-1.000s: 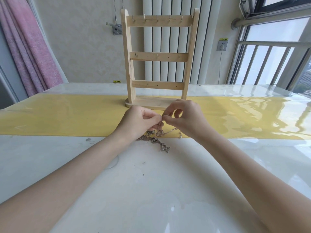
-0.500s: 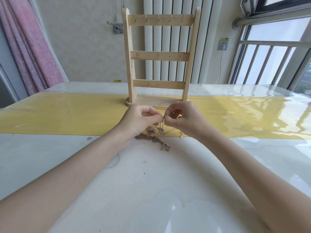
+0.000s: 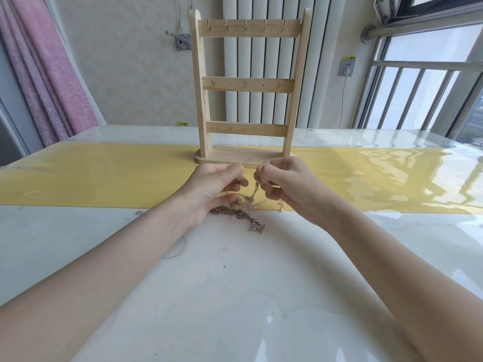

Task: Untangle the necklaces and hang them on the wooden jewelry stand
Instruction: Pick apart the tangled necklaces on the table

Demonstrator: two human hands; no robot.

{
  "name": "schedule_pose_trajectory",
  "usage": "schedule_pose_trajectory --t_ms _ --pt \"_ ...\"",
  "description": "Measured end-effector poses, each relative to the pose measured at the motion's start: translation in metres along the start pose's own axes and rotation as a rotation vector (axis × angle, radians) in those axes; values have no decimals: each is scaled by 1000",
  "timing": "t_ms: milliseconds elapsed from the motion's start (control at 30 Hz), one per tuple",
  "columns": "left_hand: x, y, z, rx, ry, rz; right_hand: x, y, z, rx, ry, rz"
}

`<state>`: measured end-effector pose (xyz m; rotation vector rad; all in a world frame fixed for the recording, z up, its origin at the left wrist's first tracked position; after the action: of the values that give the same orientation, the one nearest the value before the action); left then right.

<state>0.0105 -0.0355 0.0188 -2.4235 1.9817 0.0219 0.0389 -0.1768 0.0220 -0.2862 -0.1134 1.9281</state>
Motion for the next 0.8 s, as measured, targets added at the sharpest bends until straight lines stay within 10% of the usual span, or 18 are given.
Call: schedule_pose_trajectory --t_ms 500,800 --pt "3 4 -7 202 -38 121 -6 -4 -6 123 -108 47" --pt "8 4 -3 17 156 184 -4 -4 -8 171 -108 115"
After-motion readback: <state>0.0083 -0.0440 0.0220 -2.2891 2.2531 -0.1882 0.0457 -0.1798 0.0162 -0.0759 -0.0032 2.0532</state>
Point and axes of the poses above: each hand's wrist, its own y-axis away from the middle knuckle, its own x-axis out of the palm, z = x × y, the point moved 2 cm from there along -y, towards the middle knuckle, and after that the axes turned 5 degrees about -z, right-handed, at the moved point
